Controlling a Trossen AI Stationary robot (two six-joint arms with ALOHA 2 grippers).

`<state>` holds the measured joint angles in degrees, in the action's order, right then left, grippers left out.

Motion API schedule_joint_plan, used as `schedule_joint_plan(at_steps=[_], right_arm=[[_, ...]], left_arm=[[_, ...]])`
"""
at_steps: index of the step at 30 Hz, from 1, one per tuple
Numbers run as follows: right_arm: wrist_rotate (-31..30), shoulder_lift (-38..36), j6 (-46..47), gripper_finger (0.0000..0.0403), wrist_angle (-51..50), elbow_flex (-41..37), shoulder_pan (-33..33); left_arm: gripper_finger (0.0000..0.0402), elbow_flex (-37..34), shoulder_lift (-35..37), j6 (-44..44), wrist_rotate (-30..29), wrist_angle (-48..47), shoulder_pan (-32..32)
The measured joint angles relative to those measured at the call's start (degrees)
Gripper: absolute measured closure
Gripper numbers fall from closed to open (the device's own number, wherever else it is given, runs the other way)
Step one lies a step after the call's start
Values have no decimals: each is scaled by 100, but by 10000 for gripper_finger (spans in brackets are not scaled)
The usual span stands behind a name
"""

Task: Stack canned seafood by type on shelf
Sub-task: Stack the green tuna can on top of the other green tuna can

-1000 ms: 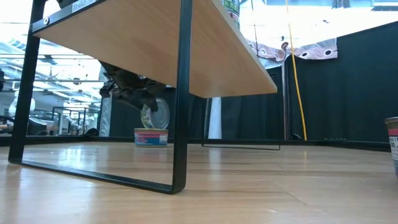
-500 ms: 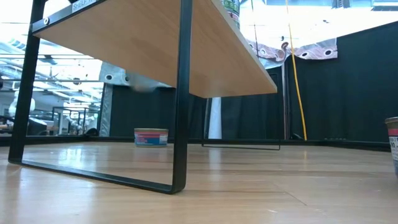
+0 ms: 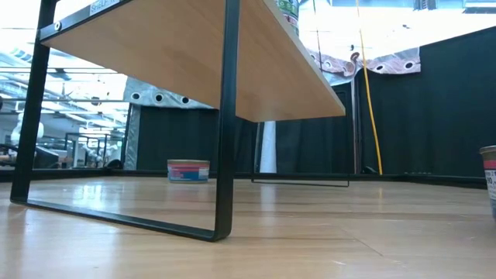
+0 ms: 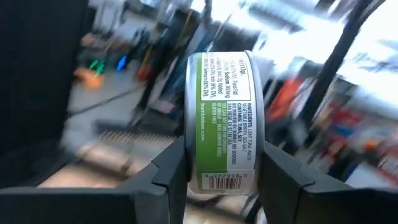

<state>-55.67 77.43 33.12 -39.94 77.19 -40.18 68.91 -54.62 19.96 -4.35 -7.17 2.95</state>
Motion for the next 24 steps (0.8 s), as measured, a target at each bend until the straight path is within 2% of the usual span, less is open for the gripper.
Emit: schedule_joint_plan(at_steps=[3,11,15,19,24], right_arm=[[21,-23,-54,46,-4,0,-12],[35,-125,-149,46,-217,-2,-226],[10,-175,-98,46,-221,-2,-367],[5,-175,-55,46,-218,-2,-531],[-48,-175,-87,46,-197,-2,-612]], left_arm=[[255,89,-601,346,405,839,-26],[255,841,-2131,1378,2381,7,-581],[255,1048,-2541,1434,2775,-340,-883],[255,1099,-2645,1618,3275,-574,-1096],[255,1096,-2668,1406,3359,-1344,-1217]])
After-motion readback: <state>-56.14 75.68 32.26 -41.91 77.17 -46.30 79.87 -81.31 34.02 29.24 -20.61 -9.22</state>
